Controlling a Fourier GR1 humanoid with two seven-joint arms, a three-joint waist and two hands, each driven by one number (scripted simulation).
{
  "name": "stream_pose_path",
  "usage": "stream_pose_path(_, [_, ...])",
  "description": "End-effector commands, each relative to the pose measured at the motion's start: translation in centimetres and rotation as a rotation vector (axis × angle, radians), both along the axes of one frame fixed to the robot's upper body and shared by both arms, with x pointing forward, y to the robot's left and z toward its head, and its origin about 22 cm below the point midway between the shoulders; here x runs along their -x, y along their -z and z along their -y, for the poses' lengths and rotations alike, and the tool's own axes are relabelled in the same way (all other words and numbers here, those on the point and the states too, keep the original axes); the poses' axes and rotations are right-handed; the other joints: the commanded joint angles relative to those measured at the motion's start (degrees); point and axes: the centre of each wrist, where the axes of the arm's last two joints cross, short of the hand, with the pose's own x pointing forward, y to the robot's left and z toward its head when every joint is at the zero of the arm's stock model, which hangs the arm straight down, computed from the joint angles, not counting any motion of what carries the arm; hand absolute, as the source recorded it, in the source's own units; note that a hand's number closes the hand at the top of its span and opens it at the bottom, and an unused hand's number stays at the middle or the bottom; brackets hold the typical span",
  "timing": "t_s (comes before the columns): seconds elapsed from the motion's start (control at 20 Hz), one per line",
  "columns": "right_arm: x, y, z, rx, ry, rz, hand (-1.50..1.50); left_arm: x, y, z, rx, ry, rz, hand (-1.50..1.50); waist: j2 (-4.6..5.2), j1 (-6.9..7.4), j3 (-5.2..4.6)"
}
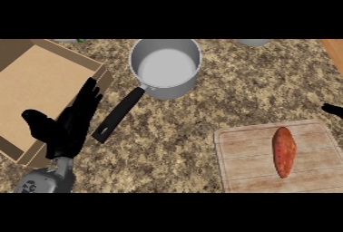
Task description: Pick the sweet potato from the cutting board and place it in the pot
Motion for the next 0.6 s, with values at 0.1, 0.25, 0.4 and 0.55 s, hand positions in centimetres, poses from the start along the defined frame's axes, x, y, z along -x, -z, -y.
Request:
stream_pose_path(0.1, [1.0,0.8,-1.6,-0.028,0.040,0.030,-1.50,0.6,-0.5,-0.6,-0.002,-0.007,0.018,0.00,-0.07,-0.19,-0.01])
stream_pose_path(0.25, [0.0,0.6,-2.3,-0.059,0.023,0.045,-1.50,0.6,-1.0,-0.2,0.010,0.014,-0.007,0.00,-0.03,0.05,-0.01])
stream_pose_path(0.4, [0.7,2.8,-4.5,-0.048,0.040,0.054,-1.50,0.2,-1.1,0.7,0.001,0.014,-0.022,0.00,-0.02,-0.08,0.00])
stream_pose_path(0.55, [1.4,2.4,-4.1,-0.047,0.060,0.033,-1.50,-0.4,0.0,-1.2,-0.006,-0.001,0.006,0.00,-0.03,-0.22,-0.01])
